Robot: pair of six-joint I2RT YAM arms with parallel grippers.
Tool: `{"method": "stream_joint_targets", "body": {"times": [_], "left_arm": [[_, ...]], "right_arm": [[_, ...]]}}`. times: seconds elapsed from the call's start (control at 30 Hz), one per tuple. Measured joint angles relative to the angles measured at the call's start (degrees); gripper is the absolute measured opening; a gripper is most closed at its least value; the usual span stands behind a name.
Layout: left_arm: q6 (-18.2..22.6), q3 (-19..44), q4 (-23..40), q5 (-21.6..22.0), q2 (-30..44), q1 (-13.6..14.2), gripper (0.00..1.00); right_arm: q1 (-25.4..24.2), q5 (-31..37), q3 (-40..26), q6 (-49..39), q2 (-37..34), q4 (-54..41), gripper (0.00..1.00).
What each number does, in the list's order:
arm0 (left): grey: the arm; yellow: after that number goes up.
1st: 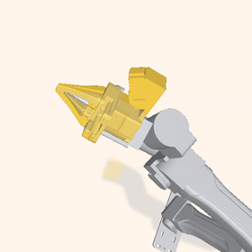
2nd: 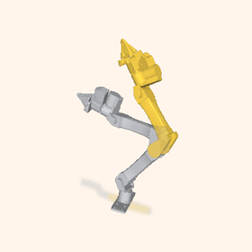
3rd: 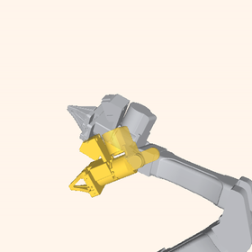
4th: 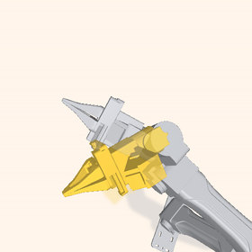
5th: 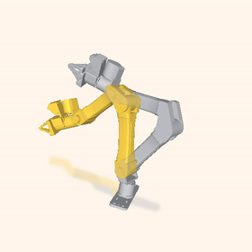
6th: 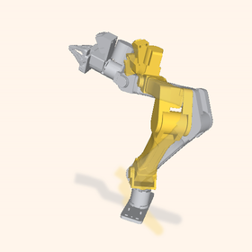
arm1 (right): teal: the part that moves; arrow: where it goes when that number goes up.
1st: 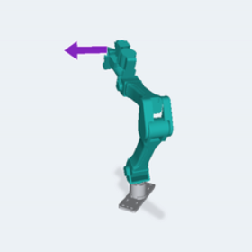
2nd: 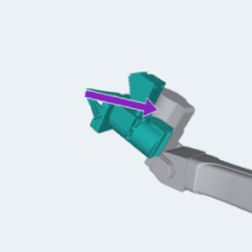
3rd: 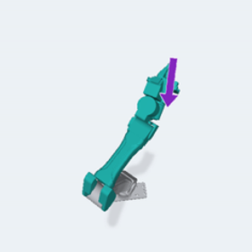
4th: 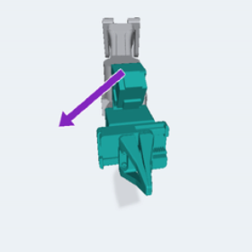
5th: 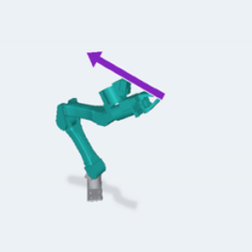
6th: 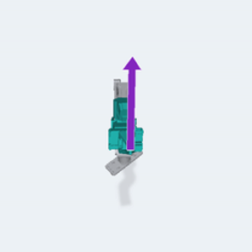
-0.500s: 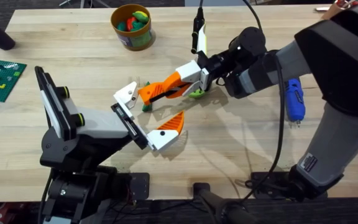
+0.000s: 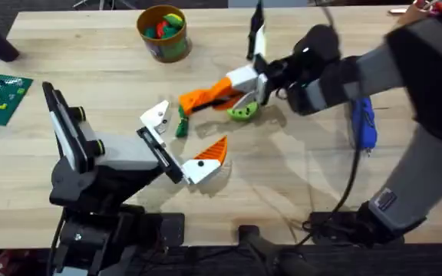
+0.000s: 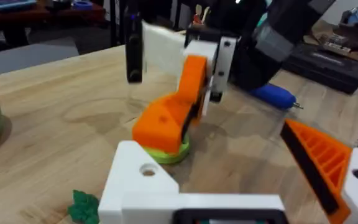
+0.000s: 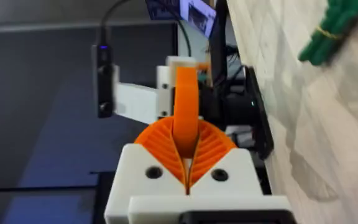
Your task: Pick up the gripper from the table and insert it into the empty holder that is missing its gripper. Then pick up a screw, insert it into the mounting hole, and use the screwdriver to tighten it. Finally, clean up the table by picking up the vegetable and placing it into the bucket.
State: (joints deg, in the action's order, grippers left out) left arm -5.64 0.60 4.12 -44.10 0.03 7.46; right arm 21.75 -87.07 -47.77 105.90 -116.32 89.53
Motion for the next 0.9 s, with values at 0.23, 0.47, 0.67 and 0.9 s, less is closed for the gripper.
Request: {"method": "stream_joint_targets", "body": {"times": [0.23,0.47,0.67,0.9], "left_arm": [[0.01,0.00,0.00,-0.02,0.00,0.00,0.983],[0.00,0.00,0.00,-0.02,0.00,0.00,0.983],[-0.01,0.00,0.00,-0.02,0.00,0.00,0.983],[-0.01,0.00,0.00,-0.02,0.00,0.00,0.983]], "right_arm": [[-4.48,0.00,0.01,-0.95,7.86,0.78,0.019],[-6.64,0.00,0.03,-0.97,7.94,0.58,0.018],[-6.66,0.00,0.03,-1.35,7.94,0.57,0.020],[-6.66,0.00,0.03,-2.24,7.94,0.56,0.019]]}}
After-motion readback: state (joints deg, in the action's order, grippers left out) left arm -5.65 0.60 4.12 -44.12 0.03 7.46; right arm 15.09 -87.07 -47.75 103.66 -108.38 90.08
